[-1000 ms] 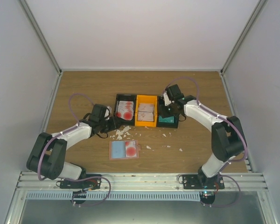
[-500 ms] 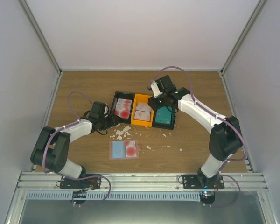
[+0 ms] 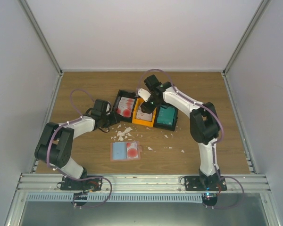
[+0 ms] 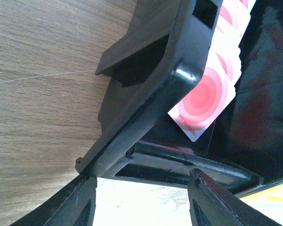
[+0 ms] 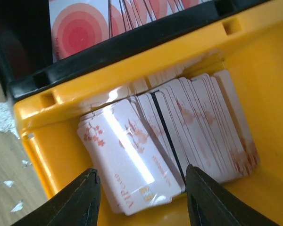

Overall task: Put the credit cards into the card holder
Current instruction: Pick up the credit card from the storage box.

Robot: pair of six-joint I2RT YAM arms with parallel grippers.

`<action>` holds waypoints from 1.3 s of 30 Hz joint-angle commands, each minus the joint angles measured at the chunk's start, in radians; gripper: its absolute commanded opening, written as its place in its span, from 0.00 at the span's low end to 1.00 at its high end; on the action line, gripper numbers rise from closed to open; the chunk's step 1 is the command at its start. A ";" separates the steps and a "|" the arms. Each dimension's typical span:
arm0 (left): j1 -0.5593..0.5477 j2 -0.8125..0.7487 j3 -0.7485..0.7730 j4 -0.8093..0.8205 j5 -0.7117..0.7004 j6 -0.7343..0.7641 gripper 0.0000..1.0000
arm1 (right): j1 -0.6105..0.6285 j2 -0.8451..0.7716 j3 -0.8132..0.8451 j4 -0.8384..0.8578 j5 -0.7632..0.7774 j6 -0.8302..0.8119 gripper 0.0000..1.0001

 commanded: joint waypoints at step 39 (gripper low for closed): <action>0.007 0.034 0.045 0.073 0.036 0.004 0.55 | 0.036 0.189 0.174 -0.207 -0.020 -0.123 0.39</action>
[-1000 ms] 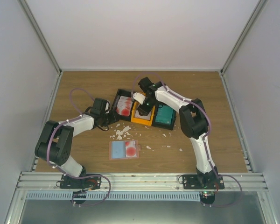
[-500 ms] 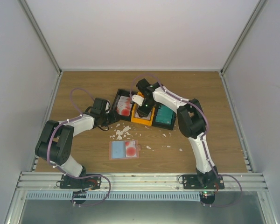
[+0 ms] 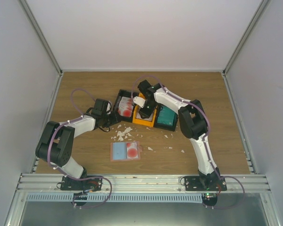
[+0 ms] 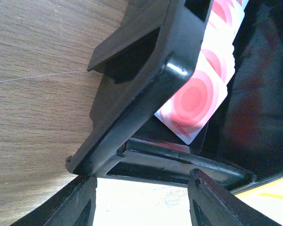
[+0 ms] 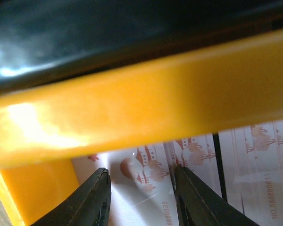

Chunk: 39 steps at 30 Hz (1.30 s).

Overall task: Put the credit cards into the card holder
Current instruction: Pick up the credit card from the storage box.

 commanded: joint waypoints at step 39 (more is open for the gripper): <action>0.006 0.026 0.039 0.067 0.003 0.004 0.55 | 0.019 -0.181 -0.142 -0.030 -0.142 0.000 0.27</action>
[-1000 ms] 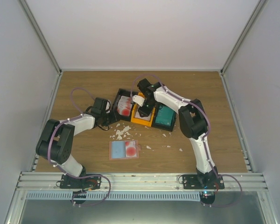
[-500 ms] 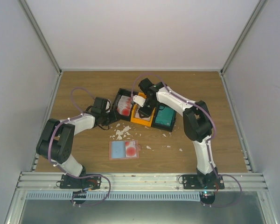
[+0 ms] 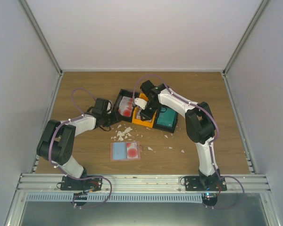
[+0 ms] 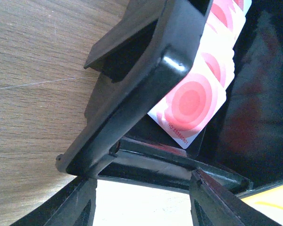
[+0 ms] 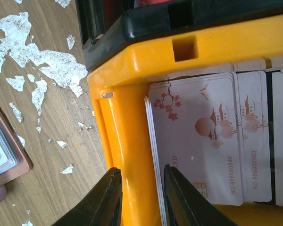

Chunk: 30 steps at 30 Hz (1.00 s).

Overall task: Put the credit cards into the card holder
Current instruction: Pick up the credit card from the storage box.

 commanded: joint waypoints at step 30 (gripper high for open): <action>0.005 -0.018 0.011 0.061 0.004 0.002 0.55 | 0.012 0.050 0.034 0.009 -0.010 0.007 0.21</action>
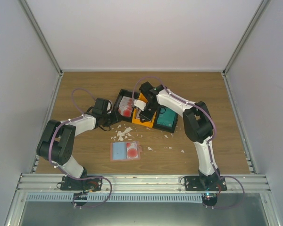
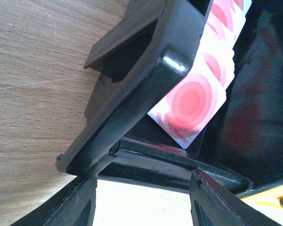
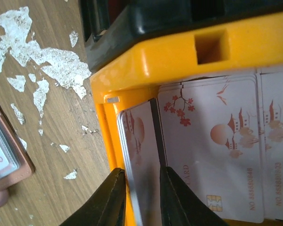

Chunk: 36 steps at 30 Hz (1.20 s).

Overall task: Put the credit cards into the card holder
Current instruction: Pick up the credit card from the storage box.

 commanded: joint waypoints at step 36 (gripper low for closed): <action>-0.005 -0.283 -0.195 0.275 0.182 -0.104 0.79 | -0.174 -0.404 -0.377 0.614 -0.065 0.549 0.01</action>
